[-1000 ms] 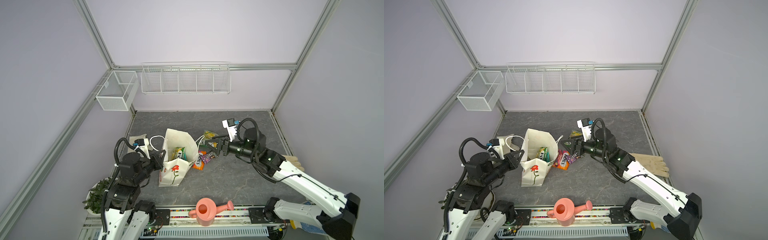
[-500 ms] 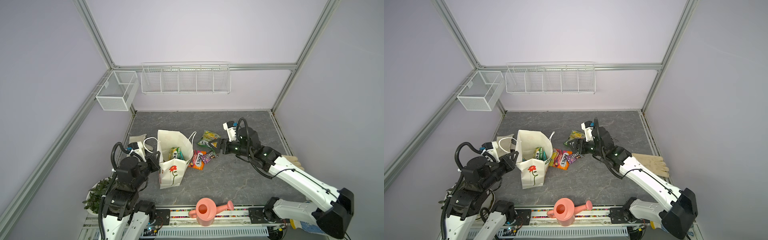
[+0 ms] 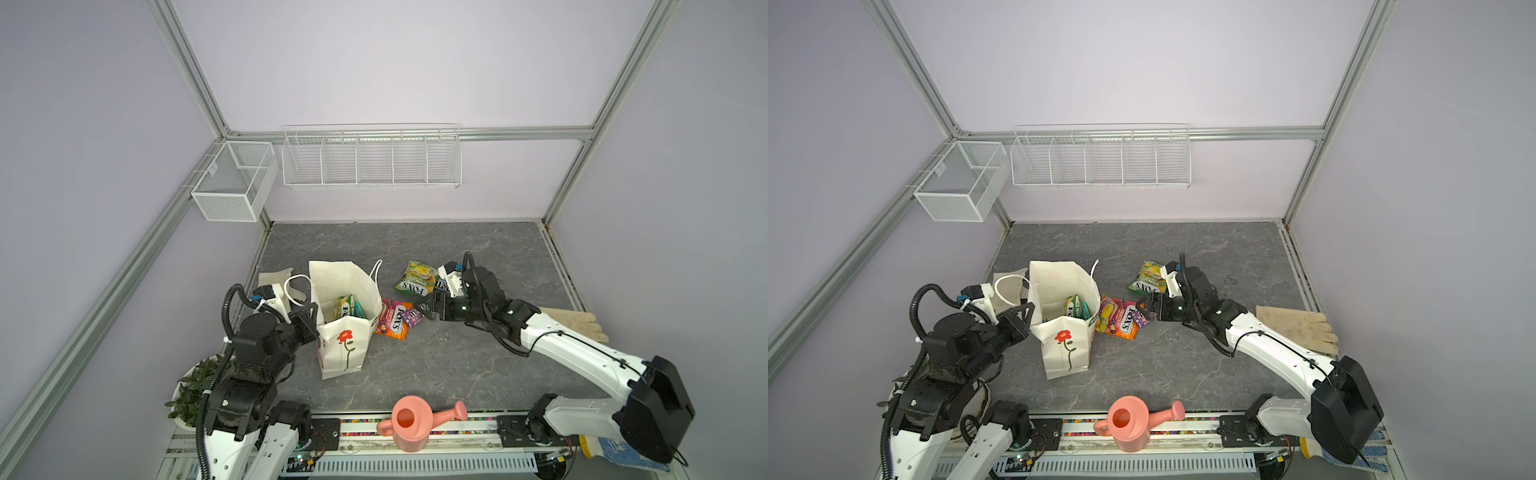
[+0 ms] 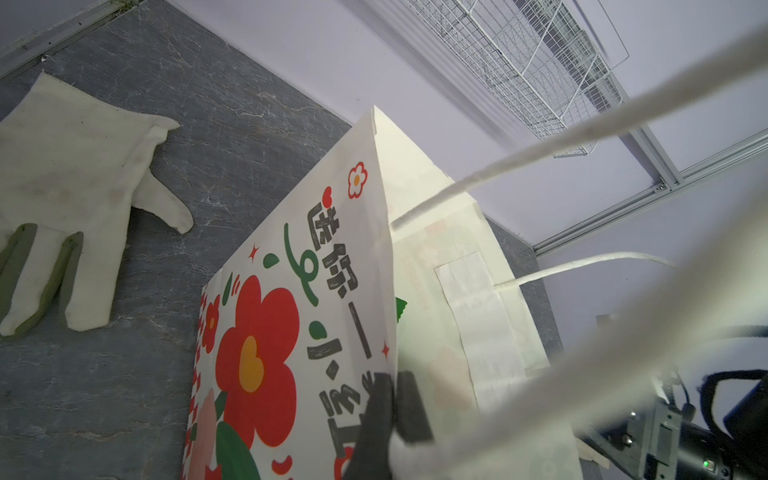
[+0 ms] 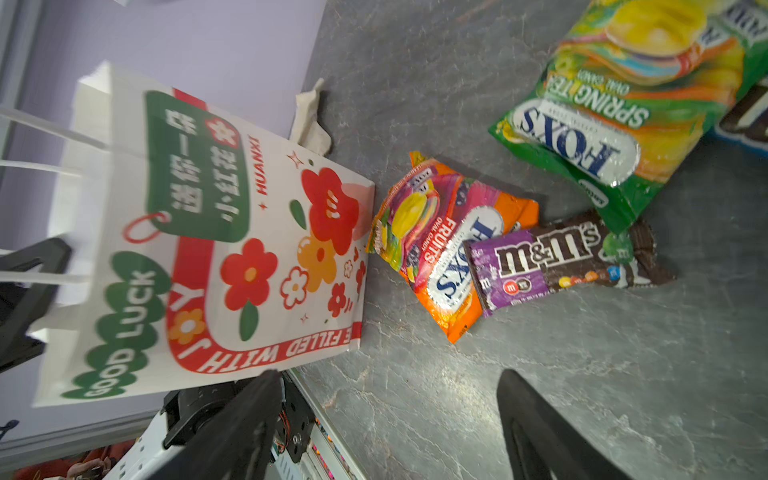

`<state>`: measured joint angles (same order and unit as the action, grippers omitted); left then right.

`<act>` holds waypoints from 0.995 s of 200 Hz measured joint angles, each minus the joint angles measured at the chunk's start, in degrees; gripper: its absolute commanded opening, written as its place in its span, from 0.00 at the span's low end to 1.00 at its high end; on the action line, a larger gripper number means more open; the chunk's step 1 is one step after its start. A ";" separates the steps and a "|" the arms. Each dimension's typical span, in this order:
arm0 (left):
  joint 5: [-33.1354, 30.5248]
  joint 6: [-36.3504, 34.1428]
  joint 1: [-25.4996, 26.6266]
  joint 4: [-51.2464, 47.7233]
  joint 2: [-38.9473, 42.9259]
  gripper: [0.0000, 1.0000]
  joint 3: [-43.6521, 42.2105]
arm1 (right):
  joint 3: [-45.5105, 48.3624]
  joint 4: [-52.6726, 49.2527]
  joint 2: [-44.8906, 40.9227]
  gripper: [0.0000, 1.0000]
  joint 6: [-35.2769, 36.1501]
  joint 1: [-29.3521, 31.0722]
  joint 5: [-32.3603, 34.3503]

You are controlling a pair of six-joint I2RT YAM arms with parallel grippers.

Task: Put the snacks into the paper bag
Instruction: 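Move the right gripper down toward the orange FOXS fruits bag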

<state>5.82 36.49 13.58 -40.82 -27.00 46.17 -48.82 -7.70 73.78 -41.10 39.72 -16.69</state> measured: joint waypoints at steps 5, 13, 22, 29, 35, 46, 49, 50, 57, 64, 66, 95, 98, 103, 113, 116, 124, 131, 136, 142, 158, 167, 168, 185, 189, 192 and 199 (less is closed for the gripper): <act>0.00 0.00 0.00 0.04 -0.02 0.00 0.00 | 0.79 0.55 0.26 0.84 -0.42 -0.07 -0.35; 0.00 0.00 0.00 0.07 -0.07 0.00 0.00 | 2.01 1.64 0.52 0.84 -0.94 -0.20 -0.96; 0.00 0.00 0.00 0.11 -0.11 0.00 0.00 | 3.30 2.58 0.61 0.84 -1.53 -0.26 -1.42; 0.02 0.00 0.00 0.17 -0.17 0.00 0.00 | 4.24 3.61 0.61 0.84 -2.08 -0.26 -1.77; 0.04 0.00 0.00 0.24 -0.24 0.00 0.00 | 4.74 4.24 0.72 0.84 -2.49 -0.26 -2.14; 0.20 0.00 0.00 0.39 -0.39 0.00 0.00 | 5.73 6.01 1.42 0.84 -3.19 -0.26 -2.93; 0.24 0.00 0.00 0.46 -0.44 0.00 0.00 | 5.95 6.54 1.73 0.83 -3.32 -0.26 -3.13; 0.24 0.00 0.00 0.48 -0.46 0.00 0.00 | 6.01 6.64 1.81 0.83 -3.34 -0.28 -3.17; 0.48 0.00 0.00 0.70 -0.57 0.00 0.00 | 6.54 7.85 2.64 0.83 -3.76 -0.28 -3.69; 0.72 0.00 0.00 0.92 -0.68 0.00 0.00 | 7.02 8.87 3.41 0.83 -4.07 -0.28 -4.20; 0.79 0.00 0.00 1.01 -0.72 0.00 0.00 | 7.30 9.46 3.87 0.83 -4.20 -0.28 -4.50; 1.79 0.00 0.00 1.53 -1.18 0.00 -0.02 | 9.84 13.14 8.09 0.80 -5.46 -0.37 -6.14; 1.90 0.00 0.00 1.53 -1.18 0.00 -0.02 | 9.97 13.29 8.39 0.81 -5.53 -0.37 -6.23; 1.95 -0.02 0.00 1.53 -1.18 0.00 -0.02 | 10.25 13.77 8.98 0.80 -5.75 -0.37 -6.47; 2.03 -0.02 0.00 1.53 -1.18 0.00 -0.02 | 10.64 14.86 9.88 0.80 -6.32 -0.37 -6.91; 2.08 -0.02 0.00 1.55 -1.18 0.00 -0.02 | 10.78 15.26 10.16 0.80 -6.43 -0.37 -6.99; 2.14 -0.02 0.00 1.53 -1.18 0.00 -0.04 | 11.17 16.48 10.64 0.79 -7.04 -0.37 -7.32; 2.19 -0.02 0.00 1.55 -1.18 0.00 -0.04 | 11.39 17.35 11.04 0.79 -7.43 -0.37 -7.52; 2.21 -0.02 0.00 1.55 -1.18 0.00 -0.04 | 11.65 18.36 11.45 0.78 -7.85 -0.37 -7.85; 2.34 -0.02 0.00 1.55 -1.18 0.00 -0.04 | 11.91 19.58 12.04 0.78 -8.37 -0.37 -8.24; 2.64 -0.04 0.00 1.57 -1.18 0.00 -0.04 | 12.46 22.32 13.79 0.77 -9.66 -0.37 -9.07; 2.80 -0.04 0.00 1.60 -1.18 0.00 -0.04 | 12.79 23.67 14.80 0.77 -10.25 -0.37 -9.53; 2.84 -0.02 0.00 1.60 -1.18 0.00 -0.04 | 12.83 23.89 14.99 0.77 -10.34 -0.37 -9.57; 3.04 -0.02 0.00 1.64 -1.16 0.00 -0.04 | 13.20 25.42 16.39 0.77 -11.39 -0.31 -10.14; 3.04 -0.02 0.00 1.64 -1.16 0.00 -0.04 | 13.22 25.73 16.65 0.77 -11.58 -0.24 -10.25; 3.06 -0.04 0.00 1.64 -1.16 0.00 -0.04 | 13.25 25.99 16.85 0.76 -11.72 -0.24 -10.29; 3.06 -0.04 0.00 1.64 -1.16 0.00 -0.04 | 13.25 26.62 17.22 0.77 -12.04 -0.24 -10.38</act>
<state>8.88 36.45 13.58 -39.18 -28.16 46.13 -35.57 18.92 91.00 -53.15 39.48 -27.07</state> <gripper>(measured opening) 0.047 0.769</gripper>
